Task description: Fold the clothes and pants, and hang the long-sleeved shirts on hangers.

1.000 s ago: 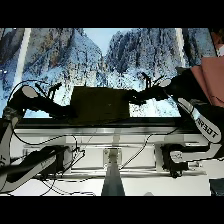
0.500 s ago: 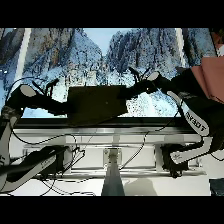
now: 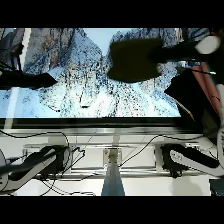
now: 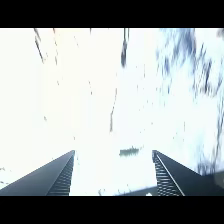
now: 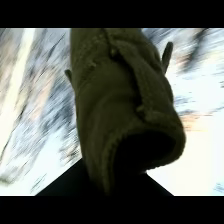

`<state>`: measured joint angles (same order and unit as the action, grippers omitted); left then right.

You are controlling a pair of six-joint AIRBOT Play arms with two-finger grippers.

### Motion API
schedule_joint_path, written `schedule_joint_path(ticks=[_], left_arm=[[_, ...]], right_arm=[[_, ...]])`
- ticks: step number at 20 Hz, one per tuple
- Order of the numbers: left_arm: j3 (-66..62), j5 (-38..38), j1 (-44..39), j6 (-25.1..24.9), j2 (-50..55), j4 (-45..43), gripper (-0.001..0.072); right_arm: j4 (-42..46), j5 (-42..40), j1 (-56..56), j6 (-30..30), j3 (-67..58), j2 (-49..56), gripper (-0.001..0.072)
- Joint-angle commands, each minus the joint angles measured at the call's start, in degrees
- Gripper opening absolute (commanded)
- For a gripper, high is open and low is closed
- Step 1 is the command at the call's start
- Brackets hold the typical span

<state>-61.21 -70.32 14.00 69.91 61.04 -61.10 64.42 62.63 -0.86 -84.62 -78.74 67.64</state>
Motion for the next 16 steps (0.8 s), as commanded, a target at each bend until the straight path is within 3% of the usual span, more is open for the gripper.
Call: schedule_joint_path(ticks=[1,3,7,8,9,10,11,14,16], left_arm=[[-3.58,0.52,1.09,-0.28,-0.48,2.03,0.0557],[-3.58,0.50,1.09,-0.28,-0.48,4.24,0.0557],[-3.58,0.50,1.09,-0.28,-0.48,5.86,0.0557],[-3.58,0.50,1.09,-0.28,-0.48,5.86,0.0558],[-3.58,0.50,1.09,-0.28,-0.48,5.86,0.0557],[-3.58,0.50,1.09,-0.28,-0.48,5.86,0.0558],[-3.58,0.50,1.09,-0.28,-0.48,5.86,0.0557],[-3.56,0.48,1.09,-0.28,-0.48,5.86,0.0557],[-3.56,0.50,1.09,-0.28,-0.48,5.86,0.0557]], right_arm=[[15.98,5.88,-12.74,-13.27,-1.25,-13.75,0.0046],[22.75,10.49,-21.40,-16.94,-1.25,-19.37,0.0046],[31.63,18.25,-40.09,-16.90,-1.25,-23.93,0.0046],[31.74,19.23,-44.89,-16.92,-1.22,-23.80,0.0100],[31.26,19.21,-48.74,-17.00,-1.22,-23.45,0.0333],[30.12,19.26,-51.84,-18.23,-1.09,-23.19,0.0612],[28.22,19.21,-53.35,-18.93,-0.94,-22.99,0.0680],[22.18,17.53,-50.71,-17.92,-0.94,-21.46,0.0656],[18.27,14.25,-43.76,-13.44,-0.94,-20.48,0.0550]])
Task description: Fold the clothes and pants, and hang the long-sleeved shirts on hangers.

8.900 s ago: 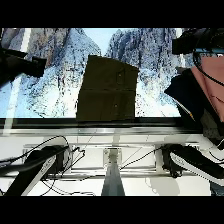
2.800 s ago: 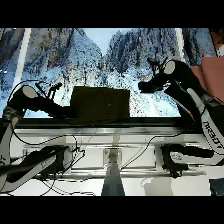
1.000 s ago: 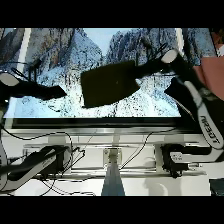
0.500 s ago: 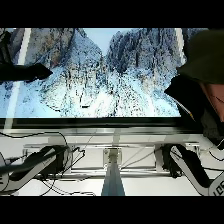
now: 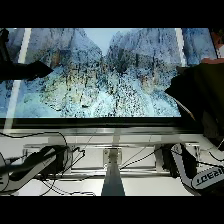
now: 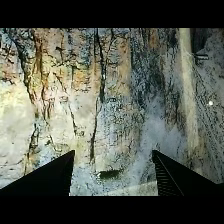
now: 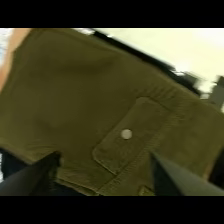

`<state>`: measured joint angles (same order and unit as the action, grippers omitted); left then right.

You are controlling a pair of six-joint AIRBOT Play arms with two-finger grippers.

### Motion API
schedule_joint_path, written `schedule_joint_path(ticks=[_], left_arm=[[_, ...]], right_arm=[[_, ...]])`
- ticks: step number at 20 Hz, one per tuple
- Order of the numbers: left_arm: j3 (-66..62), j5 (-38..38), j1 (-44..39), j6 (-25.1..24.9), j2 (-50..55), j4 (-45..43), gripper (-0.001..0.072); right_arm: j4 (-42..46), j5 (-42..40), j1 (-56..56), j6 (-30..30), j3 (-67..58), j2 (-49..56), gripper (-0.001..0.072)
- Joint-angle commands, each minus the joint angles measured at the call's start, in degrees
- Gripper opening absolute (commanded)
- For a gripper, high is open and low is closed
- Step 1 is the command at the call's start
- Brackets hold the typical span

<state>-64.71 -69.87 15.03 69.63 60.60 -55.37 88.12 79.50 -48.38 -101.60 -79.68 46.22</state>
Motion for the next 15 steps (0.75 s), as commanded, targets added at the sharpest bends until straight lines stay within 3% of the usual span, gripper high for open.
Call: schedule_joint_path(ticks=[1,2,5,7,10,15], left_arm=[[-0.07,0.04,0.07,0.00,-0.04,0.15,0.0558],[-0.07,0.04,0.07,0.00,-0.04,0.13,0.0558],[-0.07,0.02,0.07,0.00,-0.04,0.13,0.0558],[-0.07,0.04,0.07,0.00,-0.04,0.13,0.0557],[-0.07,0.04,0.07,0.00,-0.04,0.13,0.0557],[-0.07,0.04,0.07,0.00,-0.04,0.13,0.0557]], right_arm=[[-6.45,-4.13,8.33,5.73,-0.02,1.36,0.0476],[-6.86,-5.14,13.88,7.78,-0.02,1.81,0.0377],[-5.73,-5.53,31.04,12.96,0.00,3.26,0.0188],[-0.07,-5.31,41.09,15.82,0.00,4.26,0.0060],[9.75,-5.11,51.39,17.18,0.00,6.58,0.0046],[9.20,-3.32,52.81,17.00,-0.02,10.62,0.0046]])
